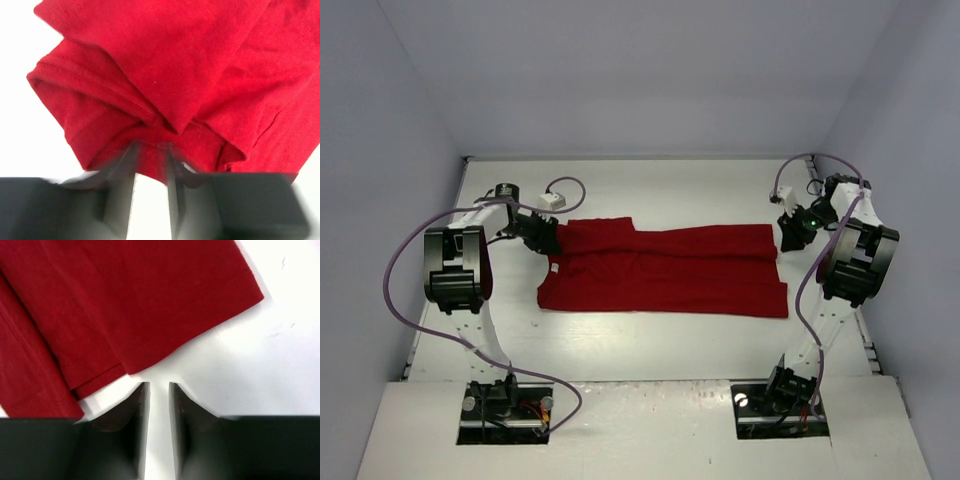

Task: Fold and stack the t-shirts
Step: Fold the other side of the tshirt into a rectangle

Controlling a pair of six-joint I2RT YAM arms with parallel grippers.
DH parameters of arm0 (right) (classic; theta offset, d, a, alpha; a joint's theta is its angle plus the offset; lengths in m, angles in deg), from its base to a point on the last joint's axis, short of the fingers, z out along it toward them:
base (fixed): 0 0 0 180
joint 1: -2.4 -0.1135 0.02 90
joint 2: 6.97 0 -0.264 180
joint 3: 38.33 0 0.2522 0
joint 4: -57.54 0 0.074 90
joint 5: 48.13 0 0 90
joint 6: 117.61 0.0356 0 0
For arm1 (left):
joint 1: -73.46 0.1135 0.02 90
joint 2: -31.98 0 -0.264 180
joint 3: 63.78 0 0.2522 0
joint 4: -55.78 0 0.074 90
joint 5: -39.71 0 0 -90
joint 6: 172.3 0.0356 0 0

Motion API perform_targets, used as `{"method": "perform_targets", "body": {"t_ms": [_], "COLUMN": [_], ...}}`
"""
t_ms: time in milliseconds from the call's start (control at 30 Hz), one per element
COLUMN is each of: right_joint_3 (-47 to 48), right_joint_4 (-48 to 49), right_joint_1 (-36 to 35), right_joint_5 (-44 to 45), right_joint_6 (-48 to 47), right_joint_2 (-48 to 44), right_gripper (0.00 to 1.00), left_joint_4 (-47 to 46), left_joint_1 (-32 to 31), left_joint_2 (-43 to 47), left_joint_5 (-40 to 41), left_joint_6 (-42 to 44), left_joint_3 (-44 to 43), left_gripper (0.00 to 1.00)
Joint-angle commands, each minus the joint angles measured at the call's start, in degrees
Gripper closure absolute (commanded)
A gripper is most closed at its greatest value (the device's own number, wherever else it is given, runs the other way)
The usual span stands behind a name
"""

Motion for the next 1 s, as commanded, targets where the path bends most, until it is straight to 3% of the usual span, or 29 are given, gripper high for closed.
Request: {"method": "perform_targets", "body": {"t_ms": [0, 67, 133, 167, 300, 500, 633, 767, 967], "right_joint_3": [-0.29, 1.05, 3.66, 5.69, 13.21, 26.11, 36.17, 45.29, 45.48], "right_joint_4": [-2.81, -3.14, -3.65, -3.85, -3.96, -3.28, -1.19, 7.9, 25.33], "right_joint_1": [-0.68, -0.68, -0.69, -0.76, -2.41, -10.59, -17.43, -25.3, -36.14], "right_joint_5": [4.1, 3.88, 0.92, 0.03, -7.97, -17.89, -22.1, -25.82, -19.89], "right_joint_6": [-1.45, -1.12, 0.55, 1.23, 7.76, 20.37, 29.06, 44.48, 59.92], "right_joint_2": [-0.74, -1.61, -3.82, -4.71, -5.12, 2.14, 10.21, 18.66, 24.35], "right_gripper": [0.51, 0.41, 0.38, 0.38, 0.39, 0.49, 0.5, 0.5, 0.5], "left_joint_4": [3.91, 3.97, 3.9, 3.97, 3.79, 3.74, 3.49, 1.17, -4.36], "left_joint_1": [1.06, 1.64, 1.94, 1.94, 1.61, -2.33, -4.93, -5.09, -5.08], "left_joint_2": [3.3, 5.16, 8.84, 10.15, 9.93, -0.86, -8.74, -15.07, -15.1], "left_joint_5": [-0.03, -1.25, -2.71, -3.26, -4.1, 1.46, 2.15, -0.29, -0.32], "left_joint_6": [3.11, 3.1, 1.53, 0.84, -6.35, -11.57, -15.61, -21.32, -25.56], "left_joint_3": [-2.62, -2.7, -3.86, -5.34, -14.28, -28.19, -33.53, -36.93, -33.44], "left_gripper": [0.57, 0.47, 0.35, 0.35, 0.34, 0.4, 0.43, 0.45, 0.45]}}
